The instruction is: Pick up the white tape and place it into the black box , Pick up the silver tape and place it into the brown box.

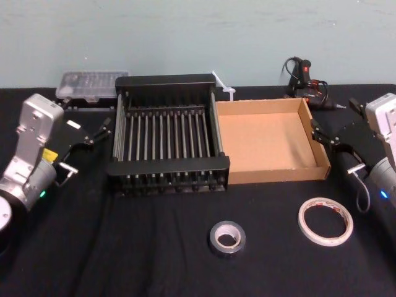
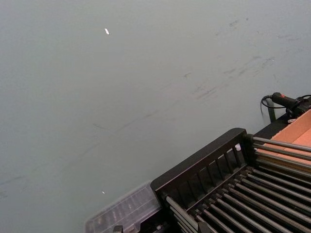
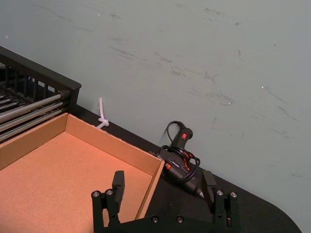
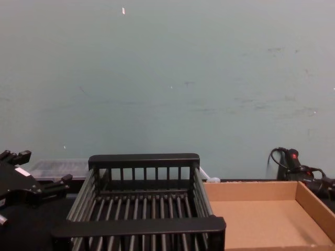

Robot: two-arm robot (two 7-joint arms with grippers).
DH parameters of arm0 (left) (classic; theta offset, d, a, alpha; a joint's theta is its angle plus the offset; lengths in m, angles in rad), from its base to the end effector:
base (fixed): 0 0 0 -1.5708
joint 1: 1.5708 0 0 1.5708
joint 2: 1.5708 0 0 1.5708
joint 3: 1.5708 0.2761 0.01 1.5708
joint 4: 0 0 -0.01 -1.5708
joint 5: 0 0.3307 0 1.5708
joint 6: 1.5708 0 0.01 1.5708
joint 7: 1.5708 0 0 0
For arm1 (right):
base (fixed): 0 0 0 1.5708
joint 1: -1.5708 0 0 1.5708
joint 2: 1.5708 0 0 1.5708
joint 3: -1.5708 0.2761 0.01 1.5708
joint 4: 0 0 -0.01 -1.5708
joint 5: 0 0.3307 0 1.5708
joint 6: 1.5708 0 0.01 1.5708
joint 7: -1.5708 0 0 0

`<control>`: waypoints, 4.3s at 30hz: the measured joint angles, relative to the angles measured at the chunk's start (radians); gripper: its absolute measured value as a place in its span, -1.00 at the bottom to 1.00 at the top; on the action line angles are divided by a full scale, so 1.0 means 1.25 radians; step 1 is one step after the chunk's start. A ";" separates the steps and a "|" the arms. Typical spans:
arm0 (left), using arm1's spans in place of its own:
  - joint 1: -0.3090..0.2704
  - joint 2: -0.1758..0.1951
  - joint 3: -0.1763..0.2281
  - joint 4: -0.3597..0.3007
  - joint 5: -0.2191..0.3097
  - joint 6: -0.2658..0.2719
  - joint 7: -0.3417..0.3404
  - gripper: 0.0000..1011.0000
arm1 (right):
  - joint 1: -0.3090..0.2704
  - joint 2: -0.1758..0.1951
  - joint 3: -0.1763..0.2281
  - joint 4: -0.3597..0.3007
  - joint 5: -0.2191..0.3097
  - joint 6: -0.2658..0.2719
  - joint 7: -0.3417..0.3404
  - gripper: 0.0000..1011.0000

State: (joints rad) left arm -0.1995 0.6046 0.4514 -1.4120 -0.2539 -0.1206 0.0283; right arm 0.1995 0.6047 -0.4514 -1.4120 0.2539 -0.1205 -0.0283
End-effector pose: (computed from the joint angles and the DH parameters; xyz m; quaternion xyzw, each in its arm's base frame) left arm 0.3765 0.0689 -0.2953 0.1414 -0.1325 0.5799 0.7913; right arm 0.3765 -0.0690 -0.2953 -0.1415 -0.1325 -0.5799 0.7913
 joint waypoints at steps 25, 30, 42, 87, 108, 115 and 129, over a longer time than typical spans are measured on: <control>0.000 0.000 0.000 0.000 0.000 0.000 0.000 0.98 | -0.007 0.000 0.016 -0.010 0.001 0.003 0.009 0.98; 0.000 0.000 0.000 0.000 0.000 0.000 0.000 0.98 | -0.029 0.009 0.040 -0.044 0.020 0.024 0.027 0.98; 0.000 0.000 0.000 0.000 0.000 0.000 0.000 0.98 | -0.125 0.069 0.120 -0.182 0.101 0.113 0.078 0.98; 0.000 0.000 0.000 0.000 0.000 0.000 0.000 0.98 | -0.248 0.116 0.183 -0.247 0.162 0.369 0.249 0.98; 0.000 0.000 0.000 0.000 0.000 0.000 0.000 0.98 | -0.230 0.079 0.187 -0.208 0.135 0.416 0.286 0.98; 0.000 0.000 0.000 0.000 0.000 0.000 0.000 0.98 | -0.228 0.073 0.189 -0.206 0.128 0.423 0.293 0.98; 0.000 0.000 0.000 0.000 0.000 0.000 0.000 0.98 | -0.230 0.067 0.193 -0.201 0.116 0.426 0.307 0.98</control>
State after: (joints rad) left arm -0.1995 0.6047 0.4514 -1.4120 -0.2539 -0.1205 0.0283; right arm -0.0875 0.6883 -0.2105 -1.6630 0.3993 0.4116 0.3552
